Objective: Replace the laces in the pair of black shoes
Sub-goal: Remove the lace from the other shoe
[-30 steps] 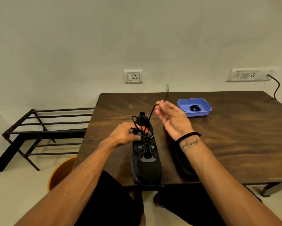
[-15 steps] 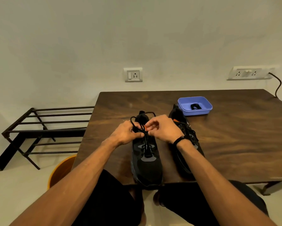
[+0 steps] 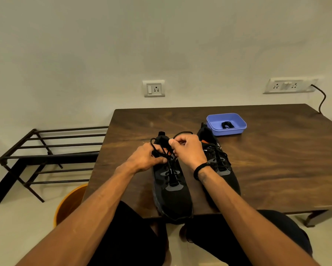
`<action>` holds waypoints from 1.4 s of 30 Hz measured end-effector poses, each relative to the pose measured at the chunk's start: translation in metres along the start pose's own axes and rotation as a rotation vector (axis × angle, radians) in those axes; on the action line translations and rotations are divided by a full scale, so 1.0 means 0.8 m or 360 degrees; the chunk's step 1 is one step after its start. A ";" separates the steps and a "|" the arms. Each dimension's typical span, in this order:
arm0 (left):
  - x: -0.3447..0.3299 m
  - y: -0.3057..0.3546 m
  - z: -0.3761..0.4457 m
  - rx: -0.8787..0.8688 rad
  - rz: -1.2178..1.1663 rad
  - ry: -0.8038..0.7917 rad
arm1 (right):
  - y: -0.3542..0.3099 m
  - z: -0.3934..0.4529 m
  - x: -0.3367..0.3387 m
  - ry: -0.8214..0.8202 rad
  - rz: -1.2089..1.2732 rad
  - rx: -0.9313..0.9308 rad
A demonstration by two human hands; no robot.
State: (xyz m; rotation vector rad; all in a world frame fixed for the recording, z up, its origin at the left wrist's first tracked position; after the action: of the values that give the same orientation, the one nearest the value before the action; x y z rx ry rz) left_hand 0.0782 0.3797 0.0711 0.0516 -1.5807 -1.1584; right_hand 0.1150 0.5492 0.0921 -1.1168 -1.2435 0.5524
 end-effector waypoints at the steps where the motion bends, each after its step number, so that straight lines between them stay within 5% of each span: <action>1: 0.000 0.000 0.000 0.0016 -0.0011 -0.0010 | 0.003 0.002 0.002 0.0000 0.0132 -0.0055; 5: -0.003 0.000 0.003 0.0063 -0.0034 -0.0019 | 0.012 0.002 0.002 -0.0049 0.0491 -0.0233; 9: -0.003 -0.005 -0.003 0.0173 -0.0262 0.0167 | 0.009 0.000 0.000 -0.0118 0.0442 -0.0247; 15: 0.015 0.003 -0.008 0.0209 -0.0104 0.0449 | 0.010 0.003 0.003 -0.0195 0.0275 -0.0284; 24: 0.006 0.010 -0.004 -0.0029 0.0000 0.0111 | 0.001 -0.007 -0.003 -0.0374 -0.0686 -0.0001; 42: 0.004 0.013 -0.004 -0.0006 -0.0051 0.0091 | -0.012 -0.016 -0.005 -0.0156 -0.0836 0.0269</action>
State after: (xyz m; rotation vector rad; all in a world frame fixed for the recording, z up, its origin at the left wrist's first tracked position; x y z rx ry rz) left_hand 0.0847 0.3816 0.0801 0.1075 -1.5322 -1.1747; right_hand 0.1238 0.5375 0.0996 -0.5906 -1.4776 0.3051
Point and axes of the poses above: each hand's wrist, its own z-axis towards the middle knuckle, its own x-axis out of the back of the hand, y = z × x, the point moved 5 cm from there along z, towards the middle knuckle, and after that the axes turned 13 degrees about -x, right-handed, at the moved point
